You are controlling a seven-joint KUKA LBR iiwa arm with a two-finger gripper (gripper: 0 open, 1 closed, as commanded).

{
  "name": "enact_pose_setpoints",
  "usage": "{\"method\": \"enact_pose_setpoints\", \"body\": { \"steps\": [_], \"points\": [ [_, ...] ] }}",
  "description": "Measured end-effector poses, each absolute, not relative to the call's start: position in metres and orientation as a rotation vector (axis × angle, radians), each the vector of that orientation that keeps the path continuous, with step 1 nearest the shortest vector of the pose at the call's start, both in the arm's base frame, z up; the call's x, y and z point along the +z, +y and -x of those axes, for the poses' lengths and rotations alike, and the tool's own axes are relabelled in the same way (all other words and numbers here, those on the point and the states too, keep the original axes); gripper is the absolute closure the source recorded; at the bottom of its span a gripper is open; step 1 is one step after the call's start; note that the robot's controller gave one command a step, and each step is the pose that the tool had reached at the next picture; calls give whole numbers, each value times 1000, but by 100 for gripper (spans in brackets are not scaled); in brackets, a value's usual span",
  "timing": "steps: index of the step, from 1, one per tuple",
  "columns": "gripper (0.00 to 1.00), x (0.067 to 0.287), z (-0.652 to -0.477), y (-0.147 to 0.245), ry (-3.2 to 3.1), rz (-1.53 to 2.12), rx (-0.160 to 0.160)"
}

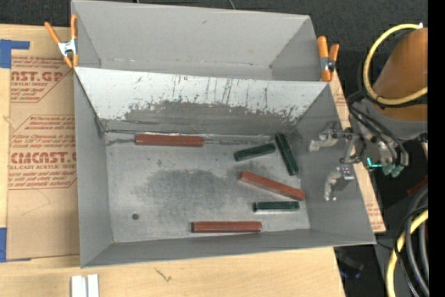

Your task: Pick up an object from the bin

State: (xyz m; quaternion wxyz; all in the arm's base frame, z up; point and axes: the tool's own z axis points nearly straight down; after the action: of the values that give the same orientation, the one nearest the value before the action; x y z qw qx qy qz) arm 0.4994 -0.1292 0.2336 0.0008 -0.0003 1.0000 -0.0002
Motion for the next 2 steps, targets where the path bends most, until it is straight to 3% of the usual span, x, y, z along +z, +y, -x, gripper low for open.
{"method": "enact_pose_setpoints", "body": {
  "steps": [1, 2],
  "points": [
    [0, 191, -496, -127, 3133, 107, -3],
    [100, 79, -495, -134, 3124, -38, -1]
  ]
}}
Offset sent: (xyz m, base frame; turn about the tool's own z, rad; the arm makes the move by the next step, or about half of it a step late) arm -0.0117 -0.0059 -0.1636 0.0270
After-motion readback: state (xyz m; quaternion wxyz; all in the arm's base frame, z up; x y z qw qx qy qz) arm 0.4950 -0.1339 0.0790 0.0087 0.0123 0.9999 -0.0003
